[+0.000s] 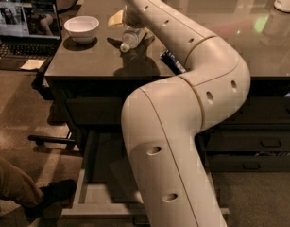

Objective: Place blue plastic bottle into middle drawer

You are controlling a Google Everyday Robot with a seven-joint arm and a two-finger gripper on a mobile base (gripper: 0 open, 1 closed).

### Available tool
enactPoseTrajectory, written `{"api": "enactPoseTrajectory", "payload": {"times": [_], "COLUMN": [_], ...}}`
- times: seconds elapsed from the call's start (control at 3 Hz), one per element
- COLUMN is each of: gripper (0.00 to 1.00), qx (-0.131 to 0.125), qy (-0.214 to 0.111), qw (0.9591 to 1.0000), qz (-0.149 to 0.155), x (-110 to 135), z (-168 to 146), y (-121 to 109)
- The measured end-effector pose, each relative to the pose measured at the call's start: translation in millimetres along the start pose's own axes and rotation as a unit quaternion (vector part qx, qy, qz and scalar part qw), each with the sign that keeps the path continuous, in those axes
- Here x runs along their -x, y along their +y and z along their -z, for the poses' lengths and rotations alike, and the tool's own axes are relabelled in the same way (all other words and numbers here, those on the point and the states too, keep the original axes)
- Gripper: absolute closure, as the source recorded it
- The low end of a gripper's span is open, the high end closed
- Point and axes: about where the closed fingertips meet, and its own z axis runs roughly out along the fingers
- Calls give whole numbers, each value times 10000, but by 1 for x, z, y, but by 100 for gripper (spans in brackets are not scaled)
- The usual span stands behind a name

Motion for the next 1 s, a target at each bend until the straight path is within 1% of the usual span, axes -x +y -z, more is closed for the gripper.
{"api": "enactPoseTrajectory", "payload": {"times": [0.33,1.0], "gripper": [19,65], "qx": [-112,-203], "qy": [31,22], "qw": [9999,9998], "qz": [-11,-40], "x": [-2,-2], "z": [-4,-7], "y": [-4,-9]}}
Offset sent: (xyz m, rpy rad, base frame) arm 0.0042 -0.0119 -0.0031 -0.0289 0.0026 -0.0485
